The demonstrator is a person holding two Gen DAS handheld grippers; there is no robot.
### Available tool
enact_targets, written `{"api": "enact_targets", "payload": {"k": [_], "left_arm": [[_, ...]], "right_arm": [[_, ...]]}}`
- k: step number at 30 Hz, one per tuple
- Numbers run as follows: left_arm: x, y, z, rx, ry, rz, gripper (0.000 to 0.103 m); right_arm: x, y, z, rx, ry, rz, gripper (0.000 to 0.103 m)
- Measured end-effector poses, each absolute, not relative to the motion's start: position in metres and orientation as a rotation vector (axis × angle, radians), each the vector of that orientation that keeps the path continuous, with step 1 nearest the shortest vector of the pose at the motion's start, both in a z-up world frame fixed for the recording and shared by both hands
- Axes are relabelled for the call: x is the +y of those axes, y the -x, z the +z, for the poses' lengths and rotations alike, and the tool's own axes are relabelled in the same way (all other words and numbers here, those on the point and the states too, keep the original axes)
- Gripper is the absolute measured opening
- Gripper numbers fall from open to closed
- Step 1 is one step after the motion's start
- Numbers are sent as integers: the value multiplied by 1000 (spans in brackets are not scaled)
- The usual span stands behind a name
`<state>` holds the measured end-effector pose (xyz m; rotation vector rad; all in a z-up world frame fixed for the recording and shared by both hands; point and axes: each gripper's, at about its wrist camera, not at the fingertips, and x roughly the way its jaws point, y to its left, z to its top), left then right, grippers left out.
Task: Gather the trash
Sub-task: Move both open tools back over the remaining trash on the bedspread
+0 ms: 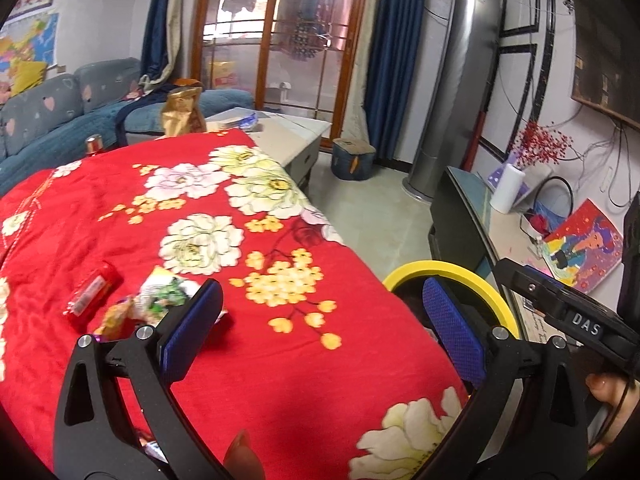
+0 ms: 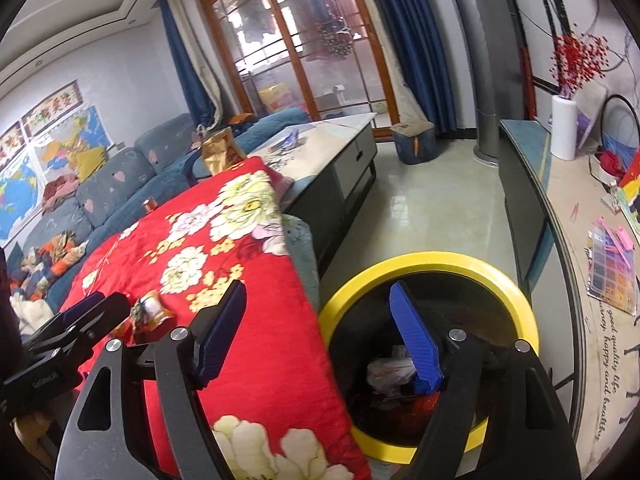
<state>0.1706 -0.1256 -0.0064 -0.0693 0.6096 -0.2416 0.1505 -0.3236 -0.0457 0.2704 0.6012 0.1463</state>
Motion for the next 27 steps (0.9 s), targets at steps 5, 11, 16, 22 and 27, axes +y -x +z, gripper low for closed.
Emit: {"api": "enact_targets", "payload": {"k": [5, 11, 16, 22, 27], "left_arm": [[-109, -168, -6, 608, 87, -211, 92], [-86, -165, -7, 604, 112, -169, 92], [-69, -160, -8, 602, 130, -137, 92], [-52, -155, -8, 598, 144, -105, 92], [-35, -152, -9, 601, 168, -77, 92]], "right_arm": [[-306, -149, -42, 602, -246, 177, 72], [-286, -145, -39, 598, -223, 216, 73], [-269, -143, -38, 599, -202, 255, 74], [-249, -140, -38, 606, -176, 292, 75], [-231, -137, -38, 615, -158, 330, 75]]}}
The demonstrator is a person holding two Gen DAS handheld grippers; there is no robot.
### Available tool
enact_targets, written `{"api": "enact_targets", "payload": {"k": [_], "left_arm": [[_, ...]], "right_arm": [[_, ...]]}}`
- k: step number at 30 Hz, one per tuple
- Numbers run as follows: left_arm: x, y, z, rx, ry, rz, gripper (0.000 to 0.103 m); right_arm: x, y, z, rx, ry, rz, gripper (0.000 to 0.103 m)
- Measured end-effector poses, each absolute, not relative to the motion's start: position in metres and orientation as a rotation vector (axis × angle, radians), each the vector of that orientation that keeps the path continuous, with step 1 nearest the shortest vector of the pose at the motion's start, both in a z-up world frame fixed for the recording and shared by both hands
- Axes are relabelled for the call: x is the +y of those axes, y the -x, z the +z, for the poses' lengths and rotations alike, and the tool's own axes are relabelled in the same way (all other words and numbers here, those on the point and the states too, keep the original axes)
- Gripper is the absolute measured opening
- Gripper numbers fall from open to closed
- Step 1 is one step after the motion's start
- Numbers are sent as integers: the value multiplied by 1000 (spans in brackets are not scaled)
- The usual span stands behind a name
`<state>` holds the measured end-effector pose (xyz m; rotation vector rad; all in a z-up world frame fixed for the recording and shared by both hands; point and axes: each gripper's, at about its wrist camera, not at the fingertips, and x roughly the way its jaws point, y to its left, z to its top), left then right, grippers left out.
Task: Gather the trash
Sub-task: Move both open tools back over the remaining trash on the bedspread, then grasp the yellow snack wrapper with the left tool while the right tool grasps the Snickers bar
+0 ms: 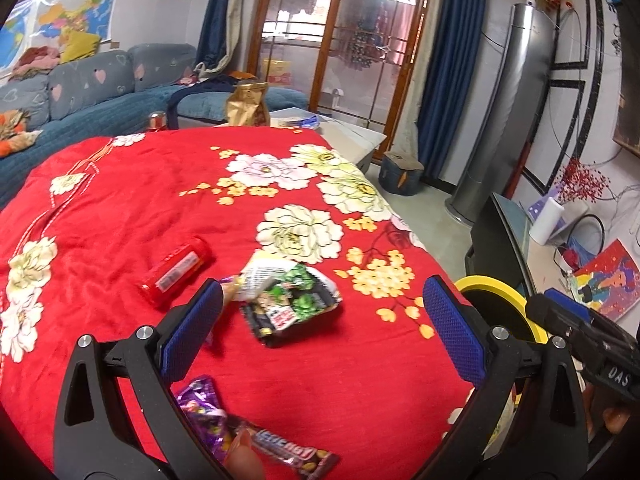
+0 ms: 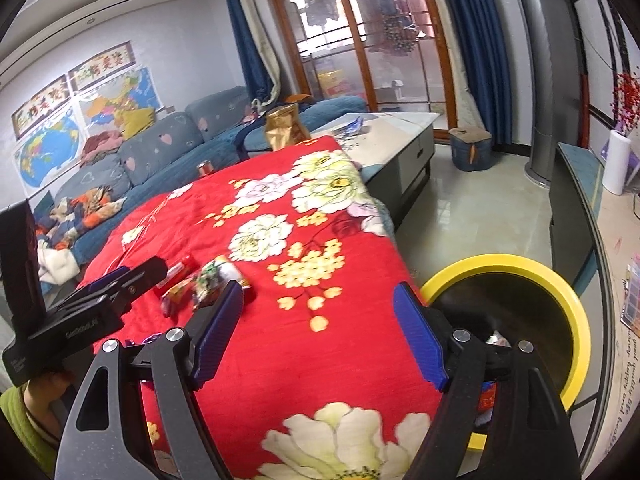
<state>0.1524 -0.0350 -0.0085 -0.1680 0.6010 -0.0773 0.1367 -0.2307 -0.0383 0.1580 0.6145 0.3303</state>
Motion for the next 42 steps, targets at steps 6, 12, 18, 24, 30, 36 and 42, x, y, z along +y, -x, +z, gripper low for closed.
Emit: {"api": "enact_targets", "payload": {"k": [6, 12, 18, 24, 30, 36, 42], "left_arm": [[-14, -150, -9, 599, 189, -41, 92], [8, -147, -10, 595, 214, -8, 92], [30, -146, -13, 596, 241, 23, 92], [45, -143, -19, 603, 249, 38, 92], [56, -145, -30, 622, 261, 32, 82], [66, -152, -45, 674, 287, 0, 68], [68, -163, -63, 741, 312, -40, 56]], "right_arm": [[-210, -133, -42, 630, -137, 384, 75], [-186, -126, -45, 646, -103, 443, 75], [-167, -120, -48, 663, -73, 485, 75], [-148, -115, -54, 683, -39, 523, 75], [-128, -113, -65, 716, -3, 558, 75], [-109, -110, -77, 748, 37, 599, 75], [-92, -108, -91, 788, 74, 645, 69]]}}
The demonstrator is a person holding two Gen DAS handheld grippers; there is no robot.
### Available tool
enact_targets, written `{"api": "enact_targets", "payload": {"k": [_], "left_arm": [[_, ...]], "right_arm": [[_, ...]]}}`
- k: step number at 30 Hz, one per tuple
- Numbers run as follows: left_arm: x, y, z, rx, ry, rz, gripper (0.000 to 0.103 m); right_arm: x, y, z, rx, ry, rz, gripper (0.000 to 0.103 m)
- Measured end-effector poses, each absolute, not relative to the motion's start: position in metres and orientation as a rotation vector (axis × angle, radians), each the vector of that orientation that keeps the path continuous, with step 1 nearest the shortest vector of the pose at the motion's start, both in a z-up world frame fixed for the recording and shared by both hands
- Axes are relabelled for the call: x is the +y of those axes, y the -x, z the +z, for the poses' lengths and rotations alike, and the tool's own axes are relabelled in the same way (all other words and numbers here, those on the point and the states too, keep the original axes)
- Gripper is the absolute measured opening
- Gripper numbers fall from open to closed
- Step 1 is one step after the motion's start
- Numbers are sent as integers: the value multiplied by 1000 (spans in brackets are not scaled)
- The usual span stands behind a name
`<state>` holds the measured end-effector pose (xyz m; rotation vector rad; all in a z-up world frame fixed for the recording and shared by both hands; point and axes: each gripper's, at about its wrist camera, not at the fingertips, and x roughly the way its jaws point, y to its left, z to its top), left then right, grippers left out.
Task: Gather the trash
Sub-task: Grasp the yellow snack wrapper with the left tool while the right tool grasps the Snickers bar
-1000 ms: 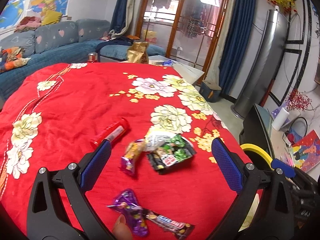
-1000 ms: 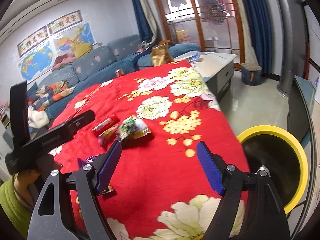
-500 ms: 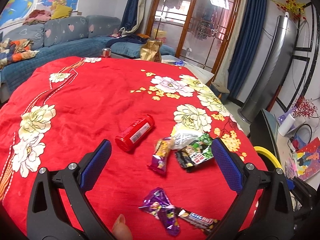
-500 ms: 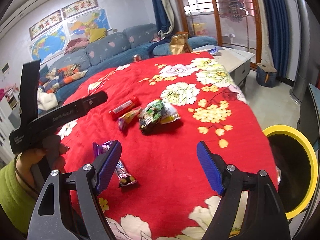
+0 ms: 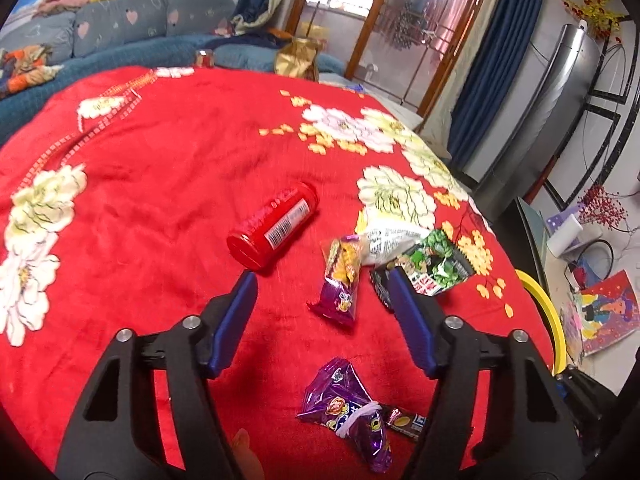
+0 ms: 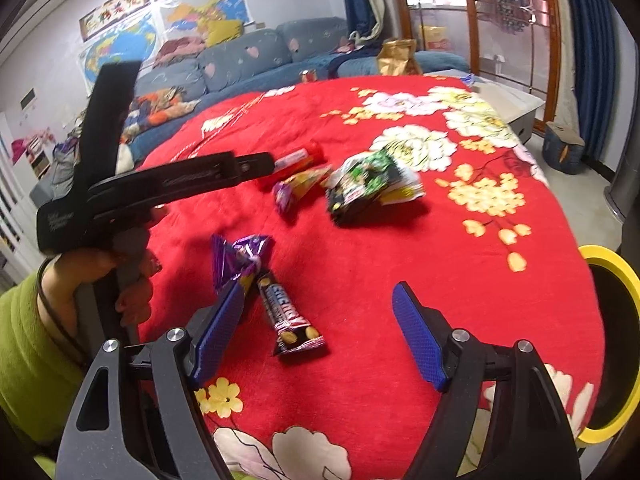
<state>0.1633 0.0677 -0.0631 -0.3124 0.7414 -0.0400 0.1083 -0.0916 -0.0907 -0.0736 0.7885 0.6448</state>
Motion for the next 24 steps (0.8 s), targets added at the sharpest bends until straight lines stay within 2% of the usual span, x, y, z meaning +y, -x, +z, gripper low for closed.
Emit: {"api": "enact_targets", "payload": {"k": [7, 11, 15, 18, 24], "left_arm": [[62, -178, -76, 802, 315, -81, 52], [59, -186, -80, 822, 310, -85, 46], [57, -191, -85, 846, 306, -84, 34], [56, -193, -88, 856, 306, -88, 24], [52, -192, -87, 855, 281, -89, 16]], "right_arm": [[-78, -111, -109, 844, 108, 686, 59], [-72, -111, -121, 882, 132, 691, 44], [-70, -109, -127, 880, 155, 680, 35], [-74, -112, -127, 884, 139, 682, 32], [-80, -114, -125, 890, 111, 677, 24]]}}
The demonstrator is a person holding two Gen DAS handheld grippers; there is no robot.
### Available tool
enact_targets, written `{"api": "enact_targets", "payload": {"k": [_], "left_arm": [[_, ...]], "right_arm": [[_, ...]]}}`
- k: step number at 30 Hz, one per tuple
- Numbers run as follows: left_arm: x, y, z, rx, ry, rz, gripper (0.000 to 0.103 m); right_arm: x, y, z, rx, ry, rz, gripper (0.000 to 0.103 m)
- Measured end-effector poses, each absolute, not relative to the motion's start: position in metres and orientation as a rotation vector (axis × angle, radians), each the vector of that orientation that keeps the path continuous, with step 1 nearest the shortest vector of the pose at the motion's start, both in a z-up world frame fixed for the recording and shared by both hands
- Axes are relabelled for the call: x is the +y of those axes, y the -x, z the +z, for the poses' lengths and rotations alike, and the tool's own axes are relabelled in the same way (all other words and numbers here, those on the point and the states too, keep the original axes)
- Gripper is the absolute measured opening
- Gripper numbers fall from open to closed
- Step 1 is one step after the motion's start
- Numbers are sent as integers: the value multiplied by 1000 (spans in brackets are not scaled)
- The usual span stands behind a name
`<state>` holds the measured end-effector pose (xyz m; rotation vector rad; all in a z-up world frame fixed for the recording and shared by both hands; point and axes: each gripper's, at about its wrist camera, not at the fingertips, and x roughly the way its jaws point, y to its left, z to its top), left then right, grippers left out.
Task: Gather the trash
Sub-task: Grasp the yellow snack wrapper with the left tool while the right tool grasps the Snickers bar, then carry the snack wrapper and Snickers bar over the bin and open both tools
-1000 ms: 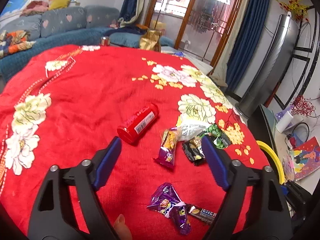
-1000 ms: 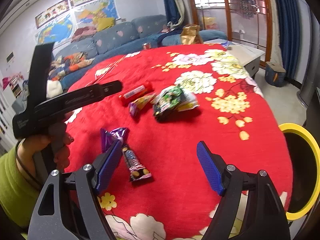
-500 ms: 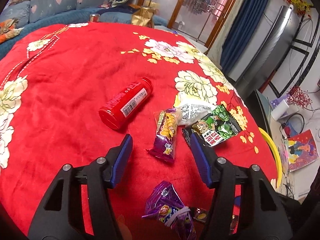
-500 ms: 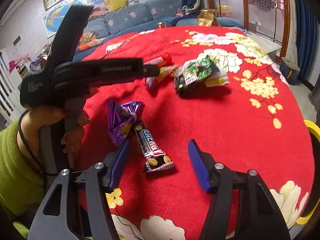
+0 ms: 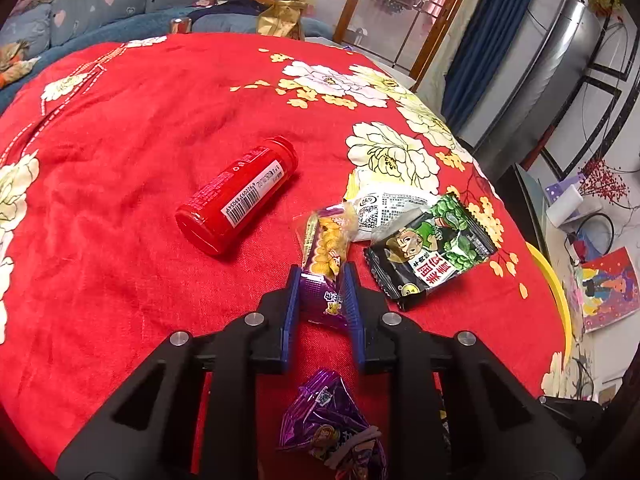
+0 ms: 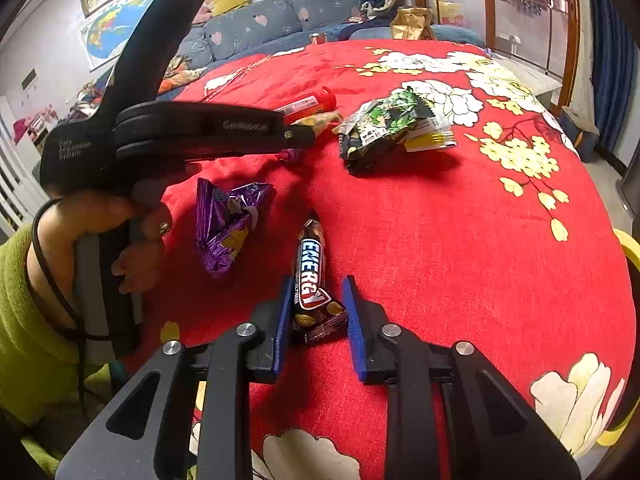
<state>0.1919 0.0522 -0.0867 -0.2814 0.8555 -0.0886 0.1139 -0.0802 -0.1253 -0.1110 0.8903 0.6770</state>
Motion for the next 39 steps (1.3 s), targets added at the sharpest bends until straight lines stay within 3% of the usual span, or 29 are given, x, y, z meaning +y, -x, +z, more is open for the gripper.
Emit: {"api": "enact_targets", "payload": {"k": [39], "left_arm": [[31, -150, -11, 674, 248, -152, 15]], "right_arm": [[-125, -117, -78, 773, 15, 600, 23]]}}
